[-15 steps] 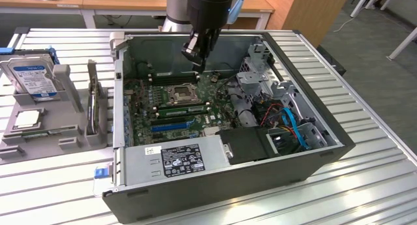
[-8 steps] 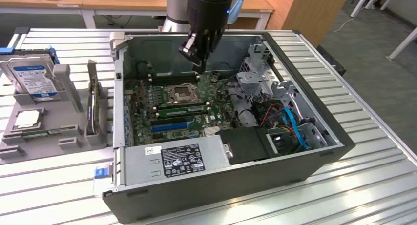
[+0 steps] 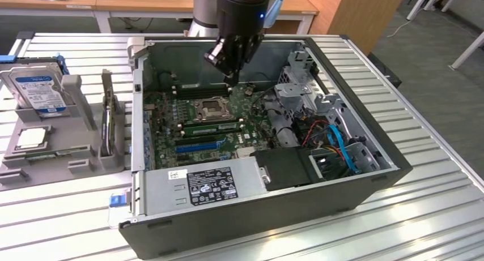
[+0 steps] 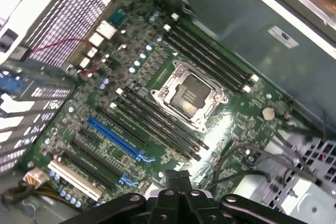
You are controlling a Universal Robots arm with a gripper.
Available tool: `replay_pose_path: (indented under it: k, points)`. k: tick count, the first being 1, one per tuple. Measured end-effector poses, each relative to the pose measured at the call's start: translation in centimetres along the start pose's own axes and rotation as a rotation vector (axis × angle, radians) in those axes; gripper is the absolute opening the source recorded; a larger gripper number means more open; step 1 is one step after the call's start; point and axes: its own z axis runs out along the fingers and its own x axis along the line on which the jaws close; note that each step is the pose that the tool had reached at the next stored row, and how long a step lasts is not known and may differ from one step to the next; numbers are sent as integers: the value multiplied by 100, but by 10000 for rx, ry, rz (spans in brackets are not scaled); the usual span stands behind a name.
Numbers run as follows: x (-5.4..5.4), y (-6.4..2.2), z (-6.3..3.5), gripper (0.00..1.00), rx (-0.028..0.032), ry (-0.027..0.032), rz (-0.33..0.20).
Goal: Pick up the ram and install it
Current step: 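Press down the ram until it locks into place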
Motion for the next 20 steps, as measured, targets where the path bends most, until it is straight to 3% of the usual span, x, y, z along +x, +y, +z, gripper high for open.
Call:
replay_pose_path:
  k: [7, 20]
  points:
    - [2, 0, 23, 10, 62, -28, 1251]
    - [14, 8, 23, 10, 74, -52, 1573]
